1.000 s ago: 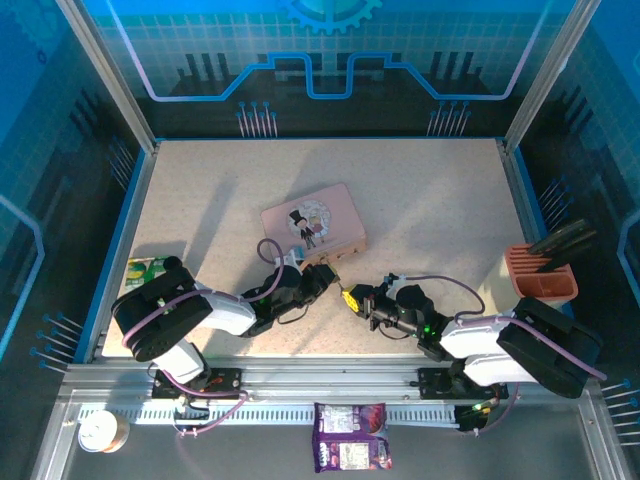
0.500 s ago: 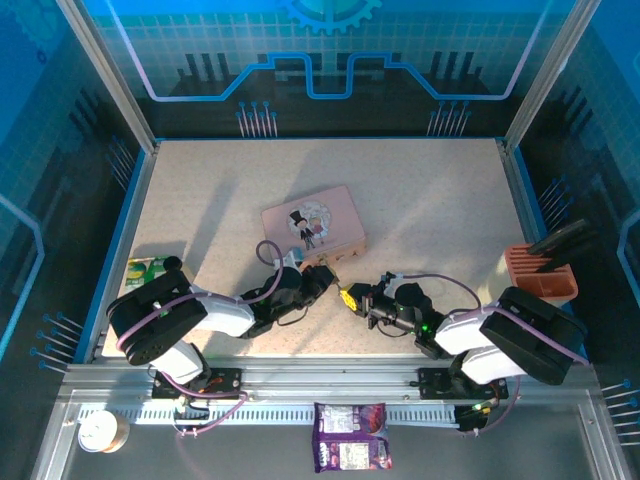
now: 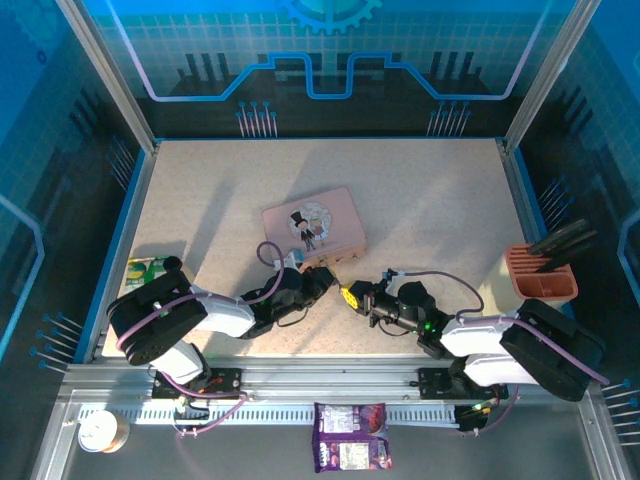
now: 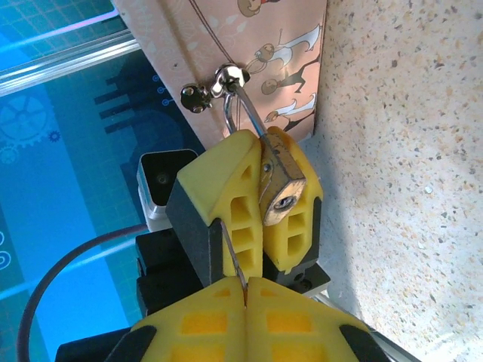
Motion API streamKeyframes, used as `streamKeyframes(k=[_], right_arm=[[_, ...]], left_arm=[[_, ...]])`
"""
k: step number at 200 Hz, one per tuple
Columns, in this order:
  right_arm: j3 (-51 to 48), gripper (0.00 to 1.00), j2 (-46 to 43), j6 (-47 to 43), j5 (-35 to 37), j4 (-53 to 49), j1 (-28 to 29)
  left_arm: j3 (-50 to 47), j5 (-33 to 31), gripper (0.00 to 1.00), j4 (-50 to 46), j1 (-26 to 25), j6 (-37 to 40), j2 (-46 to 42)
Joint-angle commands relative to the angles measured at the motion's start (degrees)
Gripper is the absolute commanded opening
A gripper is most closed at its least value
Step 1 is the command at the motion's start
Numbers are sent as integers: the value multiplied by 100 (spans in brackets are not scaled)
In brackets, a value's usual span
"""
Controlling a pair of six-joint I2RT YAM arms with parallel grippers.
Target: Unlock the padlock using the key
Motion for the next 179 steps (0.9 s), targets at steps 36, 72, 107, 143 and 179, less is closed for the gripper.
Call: streamKeyframes(k=[36, 72, 107, 143, 179], right_arm=[[172, 0, 188, -128, 49, -57, 71], [126, 0, 224, -113, 110, -38, 98], [126, 0, 377, -69, 145, 103, 147], [124, 0, 558, -16, 155, 323, 154], [144, 0, 759, 40, 188, 617, 172]], left_arm=[[222, -141, 0, 818, -53, -167, -195], [266, -97, 0, 836, -56, -154, -193], [264, -86, 0, 860, -60, -164, -195], [267, -80, 0, 882, -56, -178, -182], [222, -94, 0, 923, -56, -195, -195]])
